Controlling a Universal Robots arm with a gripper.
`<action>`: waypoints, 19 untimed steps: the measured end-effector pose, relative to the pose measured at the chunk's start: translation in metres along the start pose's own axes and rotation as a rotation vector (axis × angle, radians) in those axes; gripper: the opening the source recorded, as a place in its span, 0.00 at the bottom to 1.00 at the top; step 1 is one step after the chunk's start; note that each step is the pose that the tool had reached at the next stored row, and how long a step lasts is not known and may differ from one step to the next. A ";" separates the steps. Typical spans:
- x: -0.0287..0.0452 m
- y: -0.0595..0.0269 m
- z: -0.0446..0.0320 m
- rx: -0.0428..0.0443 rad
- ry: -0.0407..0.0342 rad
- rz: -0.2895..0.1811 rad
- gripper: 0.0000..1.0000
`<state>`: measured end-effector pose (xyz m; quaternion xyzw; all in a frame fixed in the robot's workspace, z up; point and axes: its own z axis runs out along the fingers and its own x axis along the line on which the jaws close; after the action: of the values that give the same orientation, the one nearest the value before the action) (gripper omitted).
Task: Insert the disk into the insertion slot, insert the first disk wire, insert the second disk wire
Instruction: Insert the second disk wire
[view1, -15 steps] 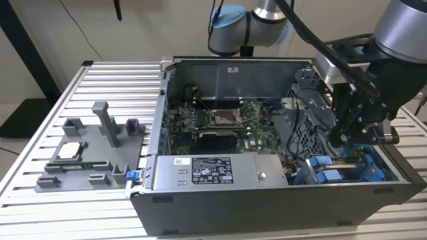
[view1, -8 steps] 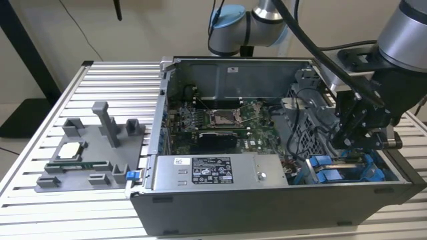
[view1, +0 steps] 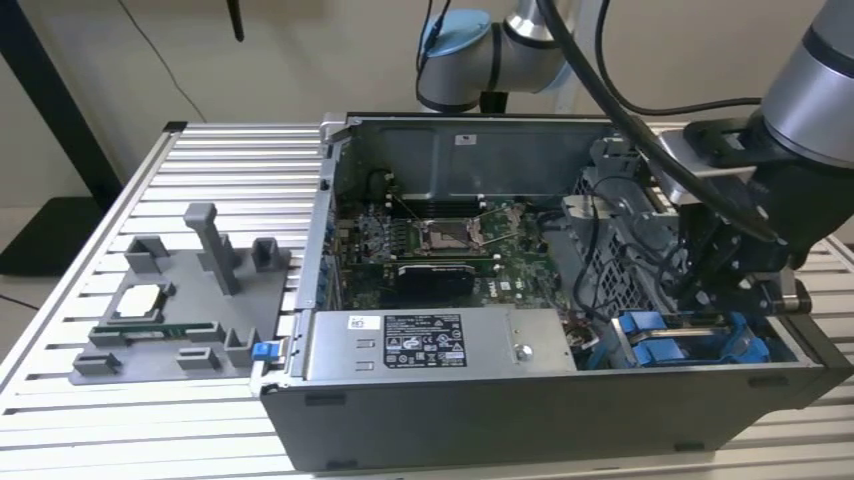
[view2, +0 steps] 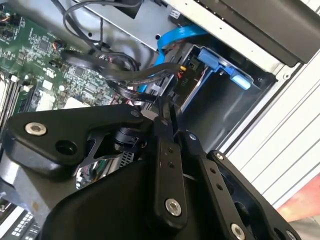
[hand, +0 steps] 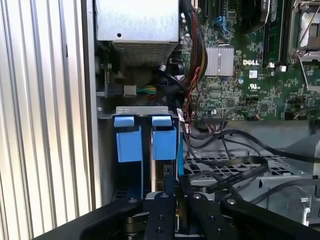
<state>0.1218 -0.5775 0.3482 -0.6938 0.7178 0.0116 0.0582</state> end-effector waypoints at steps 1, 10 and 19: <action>0.0008 -0.0003 0.0008 0.0002 -0.0002 0.000 0.00; 0.0016 -0.0027 0.0044 0.0010 -0.0003 0.000 0.00; 0.0021 -0.0025 0.0085 0.0012 -0.0004 0.000 0.00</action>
<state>0.1248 -0.5789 0.3397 -0.6937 0.7177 0.0112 0.0587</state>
